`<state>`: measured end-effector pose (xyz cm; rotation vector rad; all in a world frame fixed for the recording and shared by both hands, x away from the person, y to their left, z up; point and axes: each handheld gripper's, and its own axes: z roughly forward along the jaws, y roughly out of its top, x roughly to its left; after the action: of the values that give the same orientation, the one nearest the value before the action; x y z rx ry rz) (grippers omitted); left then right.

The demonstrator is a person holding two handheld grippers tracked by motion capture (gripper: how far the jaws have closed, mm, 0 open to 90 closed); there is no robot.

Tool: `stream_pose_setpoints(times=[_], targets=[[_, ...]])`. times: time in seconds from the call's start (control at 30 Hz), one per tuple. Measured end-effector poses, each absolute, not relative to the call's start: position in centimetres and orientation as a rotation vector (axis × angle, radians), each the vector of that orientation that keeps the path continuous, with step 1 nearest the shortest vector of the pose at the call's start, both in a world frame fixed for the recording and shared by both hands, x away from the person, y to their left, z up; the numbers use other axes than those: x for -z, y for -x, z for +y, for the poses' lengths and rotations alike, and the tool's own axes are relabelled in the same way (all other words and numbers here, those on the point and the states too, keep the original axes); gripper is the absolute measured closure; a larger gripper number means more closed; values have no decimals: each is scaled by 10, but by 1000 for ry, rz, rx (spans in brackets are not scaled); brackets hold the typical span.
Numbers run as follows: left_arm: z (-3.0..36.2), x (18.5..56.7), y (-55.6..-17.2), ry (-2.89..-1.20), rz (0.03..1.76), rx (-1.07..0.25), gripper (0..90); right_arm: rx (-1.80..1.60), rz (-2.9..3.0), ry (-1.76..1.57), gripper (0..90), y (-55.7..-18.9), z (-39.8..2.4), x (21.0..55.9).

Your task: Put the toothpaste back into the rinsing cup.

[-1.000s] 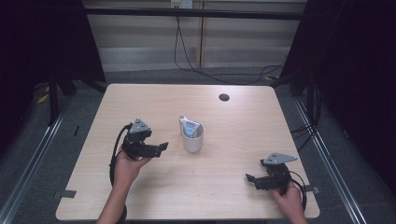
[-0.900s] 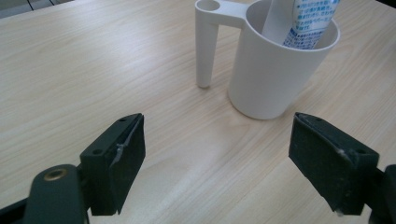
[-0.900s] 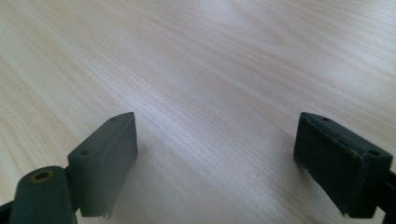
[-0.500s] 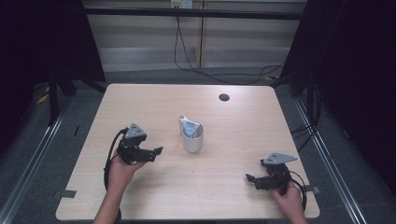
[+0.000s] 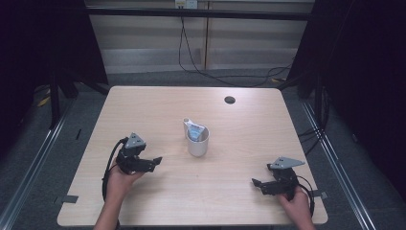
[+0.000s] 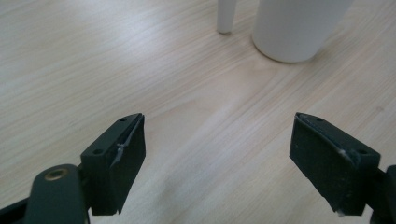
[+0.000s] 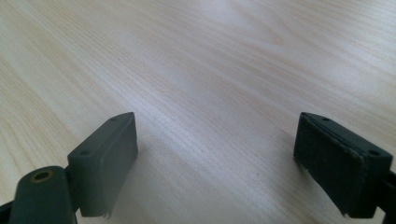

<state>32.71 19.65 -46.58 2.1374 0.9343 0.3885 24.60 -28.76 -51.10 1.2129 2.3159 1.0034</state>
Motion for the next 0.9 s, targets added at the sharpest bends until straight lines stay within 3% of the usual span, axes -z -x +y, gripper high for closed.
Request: stream_pose_setpoints(times=[0.9], targets=[[217, 495, -319, -2170, 1000, -392, 184, -1003, 2316, -1213, 131, -246, -288, 511]])
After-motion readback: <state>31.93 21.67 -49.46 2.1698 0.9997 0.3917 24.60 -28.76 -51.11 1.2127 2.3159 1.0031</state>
